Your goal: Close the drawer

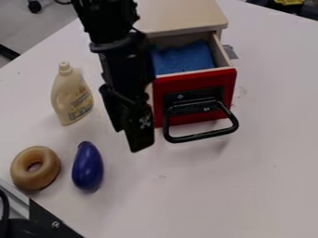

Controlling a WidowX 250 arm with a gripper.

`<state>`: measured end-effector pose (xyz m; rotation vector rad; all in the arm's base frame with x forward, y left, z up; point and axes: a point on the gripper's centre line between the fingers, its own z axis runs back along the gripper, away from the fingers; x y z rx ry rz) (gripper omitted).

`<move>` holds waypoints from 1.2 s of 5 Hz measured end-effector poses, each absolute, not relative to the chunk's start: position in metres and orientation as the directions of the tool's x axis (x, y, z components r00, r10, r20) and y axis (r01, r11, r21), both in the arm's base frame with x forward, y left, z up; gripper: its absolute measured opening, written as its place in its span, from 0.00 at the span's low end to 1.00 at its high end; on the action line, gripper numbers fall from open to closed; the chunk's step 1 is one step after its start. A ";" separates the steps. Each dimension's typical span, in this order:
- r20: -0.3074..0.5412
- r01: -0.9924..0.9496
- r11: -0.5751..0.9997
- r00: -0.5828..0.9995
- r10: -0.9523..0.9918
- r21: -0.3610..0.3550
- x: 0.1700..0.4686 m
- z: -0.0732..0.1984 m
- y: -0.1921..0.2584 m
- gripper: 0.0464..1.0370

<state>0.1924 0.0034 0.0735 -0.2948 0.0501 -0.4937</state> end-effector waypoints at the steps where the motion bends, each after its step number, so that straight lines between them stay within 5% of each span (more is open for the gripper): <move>1: 0.039 0.477 0.817 0.869 -0.492 -0.325 0.190 0.068 -0.004 0.96; 3: 0.074 0.502 0.743 0.846 -0.528 -0.442 0.184 0.069 -0.024 0.96; 6: 0.161 0.551 0.656 0.815 -0.557 -0.517 0.169 0.062 -0.041 0.96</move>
